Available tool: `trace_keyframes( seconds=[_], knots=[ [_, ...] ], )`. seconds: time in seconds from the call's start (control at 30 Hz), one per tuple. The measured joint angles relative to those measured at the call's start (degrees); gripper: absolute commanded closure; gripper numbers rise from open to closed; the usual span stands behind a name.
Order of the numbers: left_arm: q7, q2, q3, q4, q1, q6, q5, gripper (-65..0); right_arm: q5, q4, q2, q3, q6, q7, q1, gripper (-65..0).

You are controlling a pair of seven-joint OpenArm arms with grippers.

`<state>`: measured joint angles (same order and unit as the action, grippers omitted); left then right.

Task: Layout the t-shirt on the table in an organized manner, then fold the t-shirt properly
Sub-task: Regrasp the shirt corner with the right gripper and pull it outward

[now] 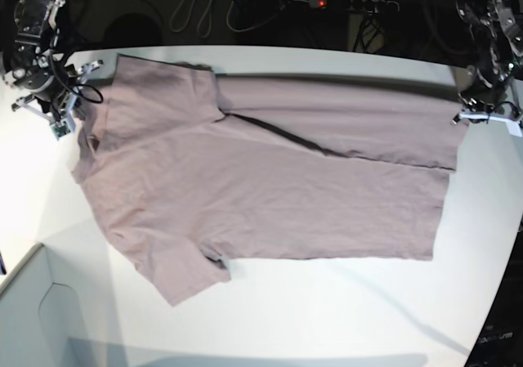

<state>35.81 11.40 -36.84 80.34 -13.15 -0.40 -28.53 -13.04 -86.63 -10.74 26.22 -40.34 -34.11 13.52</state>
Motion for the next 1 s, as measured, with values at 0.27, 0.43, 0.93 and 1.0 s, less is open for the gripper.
trace_keyframes(
  seconds=[0.27, 0.43, 0.93, 1.0],
  knots=[
    [-0.2, 0.0, 0.0, 0.0, 0.0, 0.0, 0.0, 0.0, -0.7, -7.2, 4.0, 13.7, 0.0, -0.8, 0.9, -30.8],
    [-0.2, -1.5, -0.2, 0.1, 0.2, 0.2, 0.0, 0.0, -0.6, -16.1, 10.7, 14.4, 0.1, -0.9, 5.5, -30.8],
    [-0.4, -1.6, -0.2, 0.4, 0.3, 0.2, 0.0, 0.0, -0.5, -12.2, 19.0, 6.4, 0.1, -0.4, 9.2, -31.0],
    [-0.4, -1.6, -0.2, 0.4, 0.3, 0.2, 0.1, 0.0, -0.2, -11.0, 19.0, 6.2, 0.1, -0.2, 9.0, -31.0]
  ],
)
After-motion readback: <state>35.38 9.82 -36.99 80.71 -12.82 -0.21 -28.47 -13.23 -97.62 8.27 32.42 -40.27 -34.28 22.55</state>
